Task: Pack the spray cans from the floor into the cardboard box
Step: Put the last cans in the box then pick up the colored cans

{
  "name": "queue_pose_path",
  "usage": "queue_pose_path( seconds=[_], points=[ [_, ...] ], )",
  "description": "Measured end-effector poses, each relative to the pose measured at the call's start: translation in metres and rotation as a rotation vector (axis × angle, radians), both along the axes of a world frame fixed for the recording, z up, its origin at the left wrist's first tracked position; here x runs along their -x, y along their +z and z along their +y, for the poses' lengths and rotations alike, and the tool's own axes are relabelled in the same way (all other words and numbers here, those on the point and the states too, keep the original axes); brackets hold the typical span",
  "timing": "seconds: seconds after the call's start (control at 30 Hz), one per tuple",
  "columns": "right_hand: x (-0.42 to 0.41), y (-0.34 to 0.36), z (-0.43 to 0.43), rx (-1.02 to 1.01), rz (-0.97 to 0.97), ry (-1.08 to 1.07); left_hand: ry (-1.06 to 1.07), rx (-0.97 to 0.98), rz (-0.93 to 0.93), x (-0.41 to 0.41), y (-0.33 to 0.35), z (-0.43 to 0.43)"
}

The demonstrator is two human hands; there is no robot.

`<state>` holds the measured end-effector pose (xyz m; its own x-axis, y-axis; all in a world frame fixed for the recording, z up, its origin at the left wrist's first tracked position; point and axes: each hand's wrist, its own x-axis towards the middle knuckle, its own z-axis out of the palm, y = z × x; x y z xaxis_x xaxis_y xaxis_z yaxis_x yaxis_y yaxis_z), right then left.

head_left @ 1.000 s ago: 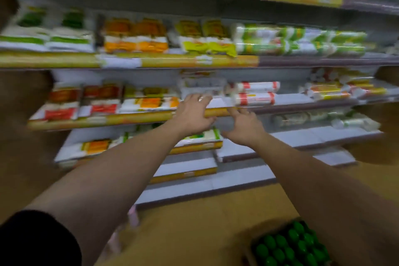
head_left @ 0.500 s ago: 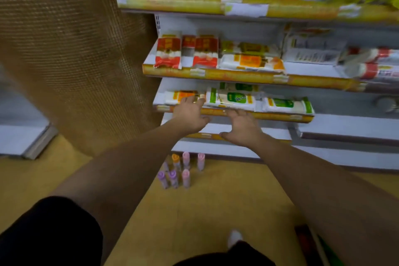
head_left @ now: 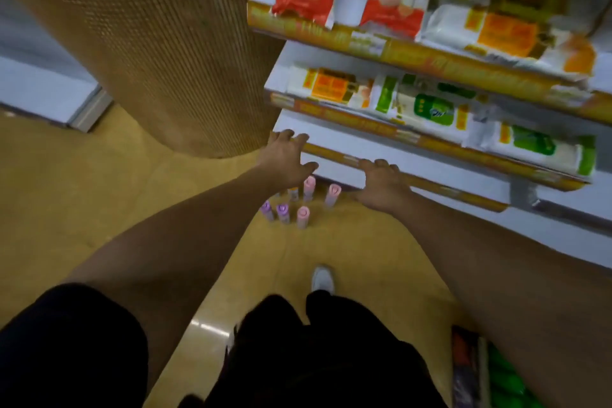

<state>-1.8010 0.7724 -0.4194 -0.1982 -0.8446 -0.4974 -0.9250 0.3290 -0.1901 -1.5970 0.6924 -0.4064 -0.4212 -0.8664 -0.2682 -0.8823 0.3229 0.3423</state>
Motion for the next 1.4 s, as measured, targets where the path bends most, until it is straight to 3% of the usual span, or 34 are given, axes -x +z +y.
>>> queue_pose_path(
  seconds=[0.27,0.57,0.9,1.03,1.17,1.4],
  points=[
    [0.010,-0.091,-0.041,-0.101,0.022,0.048,0.041,-0.140,0.002,0.006,-0.093,-0.029],
    [0.006,-0.304,-0.064,-0.120,0.025,0.038,0.010,-0.293,-0.036,0.027,-0.307,-0.038],
    [0.029,-0.490,-0.108,0.028,0.069,0.067,-0.264,-0.167,-0.307,0.063,-0.501,-0.040],
    [0.035,-0.528,-0.134,0.085,-0.006,0.002,-0.273,-0.168,-0.387,0.061,-0.545,-0.040],
    [0.032,-0.557,-0.145,0.081,-0.067,-0.076,-0.224,-0.166,-0.323,0.055,-0.567,-0.045],
    [0.026,-0.537,-0.132,0.176,-0.083,-0.168,-0.252,-0.156,-0.270,0.040,-0.539,-0.046]
  ],
)
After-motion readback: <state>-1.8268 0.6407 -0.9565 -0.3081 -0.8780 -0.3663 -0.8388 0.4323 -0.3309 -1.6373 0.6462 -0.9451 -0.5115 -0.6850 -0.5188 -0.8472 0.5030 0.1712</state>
